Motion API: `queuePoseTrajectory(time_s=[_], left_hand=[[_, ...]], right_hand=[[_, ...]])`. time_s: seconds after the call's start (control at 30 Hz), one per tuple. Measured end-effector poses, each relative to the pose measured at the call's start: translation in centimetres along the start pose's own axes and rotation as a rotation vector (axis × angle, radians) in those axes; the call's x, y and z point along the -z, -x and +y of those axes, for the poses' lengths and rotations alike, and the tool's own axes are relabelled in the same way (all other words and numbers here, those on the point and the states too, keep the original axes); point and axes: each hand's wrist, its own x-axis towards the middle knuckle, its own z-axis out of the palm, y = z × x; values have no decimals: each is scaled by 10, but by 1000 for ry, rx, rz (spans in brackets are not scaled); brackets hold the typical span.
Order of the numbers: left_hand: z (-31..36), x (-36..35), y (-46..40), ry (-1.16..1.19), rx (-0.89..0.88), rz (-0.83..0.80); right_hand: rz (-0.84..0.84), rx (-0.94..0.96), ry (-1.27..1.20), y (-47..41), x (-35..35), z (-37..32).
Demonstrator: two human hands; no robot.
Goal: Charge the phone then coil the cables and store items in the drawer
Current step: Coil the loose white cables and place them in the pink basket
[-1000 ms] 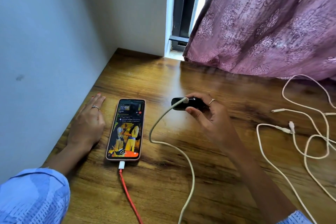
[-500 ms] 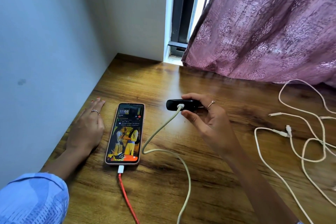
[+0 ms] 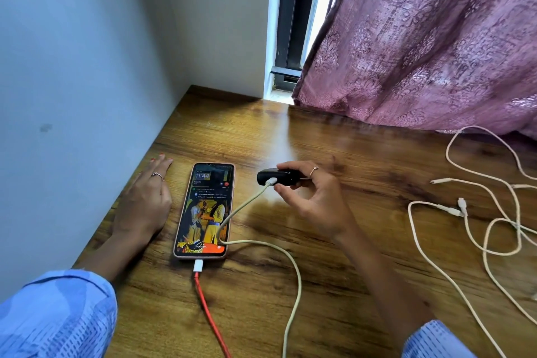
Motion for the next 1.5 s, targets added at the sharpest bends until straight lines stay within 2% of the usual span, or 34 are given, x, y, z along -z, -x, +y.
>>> queuePoseTrajectory(time_s=[0.17,0.33,0.9,1.0,1.13,1.3,1.5], left_hand=[[-1,-1,-1,-11,5,3],[-2,-1,-1,-11,13,7],[0,-1,0,2,-5,28],[0,-1,0,12,-24,38],[3,5,6,45,-52,40],[21,40,13,165,32,-90],[63,67,44,96,-116,-88]], right_hand=[[-52,-67,29,-9,-18,14],[-74,-44,134,-15,-23,25],[-72,-13,195,-22,-29,42],[-23,-28,137,-20,-32,44],[129,-123,39,-8,-35,44],[210,-306,-114,12,-27,34],[264,-384,19,78,5,10]])
